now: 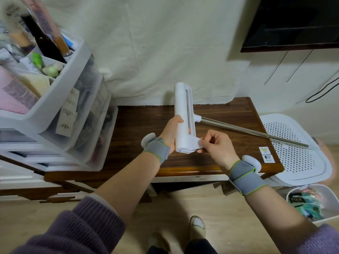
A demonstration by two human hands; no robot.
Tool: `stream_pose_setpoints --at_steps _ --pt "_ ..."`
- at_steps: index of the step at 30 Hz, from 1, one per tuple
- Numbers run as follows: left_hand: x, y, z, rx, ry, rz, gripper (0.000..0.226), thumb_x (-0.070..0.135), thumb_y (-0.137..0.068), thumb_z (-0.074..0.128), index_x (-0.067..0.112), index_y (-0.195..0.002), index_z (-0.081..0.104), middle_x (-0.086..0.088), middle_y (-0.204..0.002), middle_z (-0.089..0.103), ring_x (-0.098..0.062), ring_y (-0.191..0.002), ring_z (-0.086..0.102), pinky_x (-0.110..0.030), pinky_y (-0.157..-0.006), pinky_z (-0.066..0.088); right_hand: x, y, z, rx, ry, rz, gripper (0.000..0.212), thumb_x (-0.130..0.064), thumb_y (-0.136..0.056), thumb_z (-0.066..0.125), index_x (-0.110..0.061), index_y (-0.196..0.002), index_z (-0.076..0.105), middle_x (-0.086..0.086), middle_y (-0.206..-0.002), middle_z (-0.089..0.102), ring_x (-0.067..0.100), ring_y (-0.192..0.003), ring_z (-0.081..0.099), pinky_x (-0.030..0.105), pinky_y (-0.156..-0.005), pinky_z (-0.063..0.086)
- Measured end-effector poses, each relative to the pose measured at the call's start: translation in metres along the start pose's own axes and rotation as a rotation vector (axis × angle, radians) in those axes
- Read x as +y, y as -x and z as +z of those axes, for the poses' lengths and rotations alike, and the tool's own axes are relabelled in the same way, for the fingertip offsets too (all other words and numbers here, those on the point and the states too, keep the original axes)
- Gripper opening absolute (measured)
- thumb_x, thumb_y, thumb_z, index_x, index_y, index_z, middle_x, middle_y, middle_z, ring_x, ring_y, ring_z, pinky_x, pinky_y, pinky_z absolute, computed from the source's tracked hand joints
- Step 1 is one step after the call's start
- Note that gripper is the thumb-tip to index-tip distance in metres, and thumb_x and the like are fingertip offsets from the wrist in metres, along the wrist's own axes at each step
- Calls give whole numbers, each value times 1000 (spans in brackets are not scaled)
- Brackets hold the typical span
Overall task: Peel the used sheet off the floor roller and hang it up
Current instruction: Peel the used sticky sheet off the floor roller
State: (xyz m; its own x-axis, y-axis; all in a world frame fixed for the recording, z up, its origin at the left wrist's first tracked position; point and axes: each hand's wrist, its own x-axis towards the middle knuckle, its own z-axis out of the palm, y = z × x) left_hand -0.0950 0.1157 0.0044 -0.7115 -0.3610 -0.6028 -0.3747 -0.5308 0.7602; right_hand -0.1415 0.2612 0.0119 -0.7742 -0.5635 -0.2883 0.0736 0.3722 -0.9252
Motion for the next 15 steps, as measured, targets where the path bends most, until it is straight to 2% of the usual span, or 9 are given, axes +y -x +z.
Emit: stream_pose_setpoints --at_steps 2,4,7,9,12,15 --pt "-4 -4 1 70 -105 -9 38 42 -81 64 11 -102 60 -10 -87 61 -26 -81 61 -44 -92 54 -3 0 -2 -1 -132 60 22 13 -83 57 -3 -69 50 14 -74 59 15 -63 66 14 -50 54" --pt "-8 -8 -3 78 -155 -20 44 38 -78 74 12 -110 60 -11 -94 65 -28 -89 64 -46 -93 55 -6 1 -3 -3 -267 151 19 16 -81 58 -2 -80 55 14 -82 56 20 -75 63 18 -52 58" --pt "-8 -10 -7 55 -147 -37 36 23 -82 73 10 -111 57 -9 -92 65 -27 -90 63 -45 -95 53 -6 1 -8 -21 -324 244 28 16 -83 54 1 -106 59 14 -92 57 23 -85 61 18 -54 59" --pt "-8 -12 -9 70 -162 -22 38 16 -83 71 5 -115 56 -11 -96 65 -26 -91 63 -42 -94 53 -6 0 -10 -25 -310 269 23 10 -88 50 4 -106 61 14 -93 60 20 -80 61 15 -53 57" --pt "-9 -10 -9 74 -165 -56 31 11 -82 65 3 -112 59 -12 -101 64 -25 -94 62 -39 -92 51 -3 -7 -14 -31 -107 214 18 -8 -88 58 5 -98 65 14 -84 63 17 -64 54 21 -57 49" --pt "-11 -8 -7 35 -92 -112 11 11 -84 60 12 -95 57 -7 -92 61 -20 -86 60 -38 -93 49 1 -12 -15 -99 291 152 25 -24 -75 76 -3 -87 70 4 -77 62 14 -70 53 30 -72 46"
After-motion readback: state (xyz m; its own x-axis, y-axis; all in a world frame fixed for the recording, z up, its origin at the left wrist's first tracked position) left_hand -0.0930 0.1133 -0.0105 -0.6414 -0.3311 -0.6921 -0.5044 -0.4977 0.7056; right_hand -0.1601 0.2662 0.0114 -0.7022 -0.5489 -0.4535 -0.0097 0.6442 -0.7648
